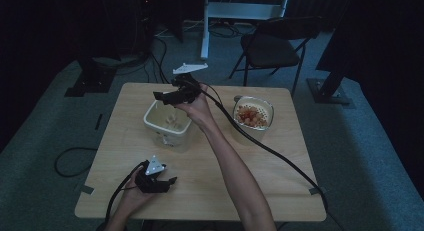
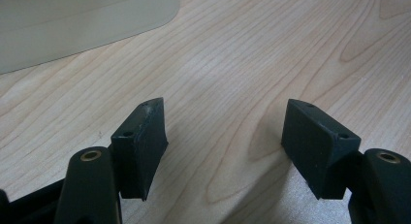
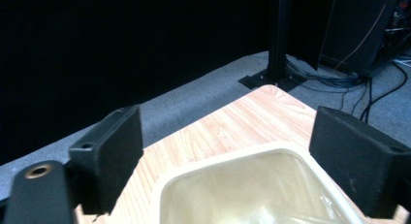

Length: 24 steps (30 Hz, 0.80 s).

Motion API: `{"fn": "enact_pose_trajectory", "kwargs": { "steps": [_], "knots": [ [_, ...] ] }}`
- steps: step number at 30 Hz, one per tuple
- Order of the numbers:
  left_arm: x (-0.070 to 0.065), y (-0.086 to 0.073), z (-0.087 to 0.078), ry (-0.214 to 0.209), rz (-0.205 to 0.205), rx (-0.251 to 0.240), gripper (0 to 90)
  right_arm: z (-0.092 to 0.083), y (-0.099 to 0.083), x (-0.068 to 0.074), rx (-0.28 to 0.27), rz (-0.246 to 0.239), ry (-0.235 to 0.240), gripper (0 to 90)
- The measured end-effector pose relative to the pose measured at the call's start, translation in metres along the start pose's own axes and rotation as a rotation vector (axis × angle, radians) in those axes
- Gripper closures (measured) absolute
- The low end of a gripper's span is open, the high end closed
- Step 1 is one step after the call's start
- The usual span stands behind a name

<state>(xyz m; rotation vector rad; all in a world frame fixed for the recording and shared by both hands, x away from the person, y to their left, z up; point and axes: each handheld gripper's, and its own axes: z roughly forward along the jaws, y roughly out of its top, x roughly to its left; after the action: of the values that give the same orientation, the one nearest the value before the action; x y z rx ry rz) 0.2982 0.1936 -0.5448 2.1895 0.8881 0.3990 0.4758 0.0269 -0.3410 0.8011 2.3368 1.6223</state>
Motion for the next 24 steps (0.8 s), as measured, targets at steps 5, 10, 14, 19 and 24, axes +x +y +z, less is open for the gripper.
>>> {"fn": "enact_pose_trajectory", "kwargs": {
  "steps": [5, 10, 14, 19, 24],
  "knots": [
    [0.0, 0.0, 0.0, -0.002, -0.001, 0.003, 33.5, -0.009, 0.0, 0.01, 0.002, -0.063, -0.021, 13.0],
    [0.0, 0.0, 0.0, -0.001, -0.002, 0.003, 33.5, -0.032, -0.005, 0.022, -0.032, -0.109, -0.041, 15.2],
    [0.0, 0.0, 0.0, 0.001, -0.002, 0.0, 33.5, -0.053, -0.02, 0.024, -0.04, -0.126, -0.077, 17.5],
    [0.0, 0.0, 0.0, 0.004, -0.007, 0.001, 32.7, -0.075, -0.05, 0.021, 0.011, -0.133, -0.123, 17.9],
    [0.003, 0.0, 0.001, 0.034, -0.032, 0.007, 26.6, -0.086, -0.1, 0.013, 0.094, -0.083, -0.179, 19.0]
  ]
}}
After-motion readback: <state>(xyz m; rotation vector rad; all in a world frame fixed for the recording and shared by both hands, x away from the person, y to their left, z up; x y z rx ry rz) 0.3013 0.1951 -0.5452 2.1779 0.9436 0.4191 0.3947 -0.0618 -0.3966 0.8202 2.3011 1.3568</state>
